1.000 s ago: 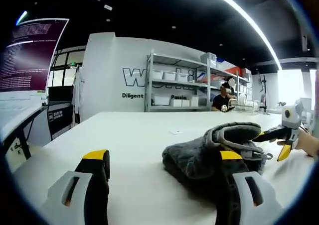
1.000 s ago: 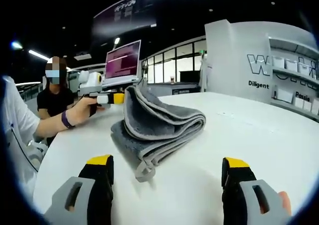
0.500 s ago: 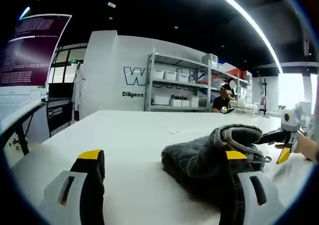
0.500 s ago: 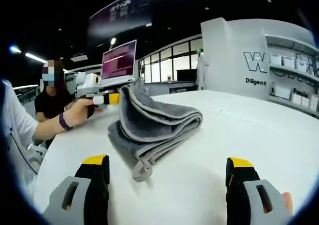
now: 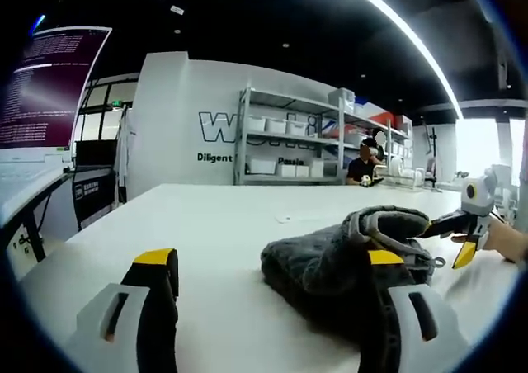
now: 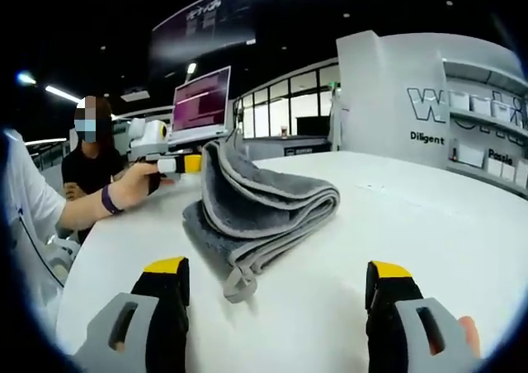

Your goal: Open the folded towel by lifting each exposed corner and separating the folded layers until the towel lies flat within the target outline without major curled edges

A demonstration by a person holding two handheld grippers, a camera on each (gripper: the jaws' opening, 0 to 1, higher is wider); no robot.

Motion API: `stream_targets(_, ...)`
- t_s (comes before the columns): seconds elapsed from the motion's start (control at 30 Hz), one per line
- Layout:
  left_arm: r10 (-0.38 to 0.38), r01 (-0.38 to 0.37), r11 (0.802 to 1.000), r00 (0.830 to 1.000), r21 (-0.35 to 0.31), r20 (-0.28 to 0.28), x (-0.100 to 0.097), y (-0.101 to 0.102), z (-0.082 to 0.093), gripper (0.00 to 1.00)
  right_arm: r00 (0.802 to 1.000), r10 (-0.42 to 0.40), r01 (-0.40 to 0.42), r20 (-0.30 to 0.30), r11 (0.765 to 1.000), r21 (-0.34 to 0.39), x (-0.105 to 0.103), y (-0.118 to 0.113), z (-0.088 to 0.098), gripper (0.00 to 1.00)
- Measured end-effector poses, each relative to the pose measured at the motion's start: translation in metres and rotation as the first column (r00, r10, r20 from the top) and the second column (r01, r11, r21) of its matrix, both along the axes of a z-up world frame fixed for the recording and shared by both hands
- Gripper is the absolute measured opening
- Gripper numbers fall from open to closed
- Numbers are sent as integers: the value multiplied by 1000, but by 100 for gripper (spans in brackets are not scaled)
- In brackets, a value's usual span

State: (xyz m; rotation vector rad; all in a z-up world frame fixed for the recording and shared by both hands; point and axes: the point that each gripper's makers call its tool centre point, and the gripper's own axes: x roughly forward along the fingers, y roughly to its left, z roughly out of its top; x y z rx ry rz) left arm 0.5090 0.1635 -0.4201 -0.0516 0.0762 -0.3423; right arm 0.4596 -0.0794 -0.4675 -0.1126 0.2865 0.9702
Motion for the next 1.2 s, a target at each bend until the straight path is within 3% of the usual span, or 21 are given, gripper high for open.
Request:
stream_targets(0.7,-74,74,995,997,65,9,-7,-16,0,64,996,80,-79,38,997,-10,-11,10,0,53)
stream_targets(1.2,-105,101,987,994,128,22,-10,-25,0,52,991,123,-123,49,992,-7,-20,16,0,39)
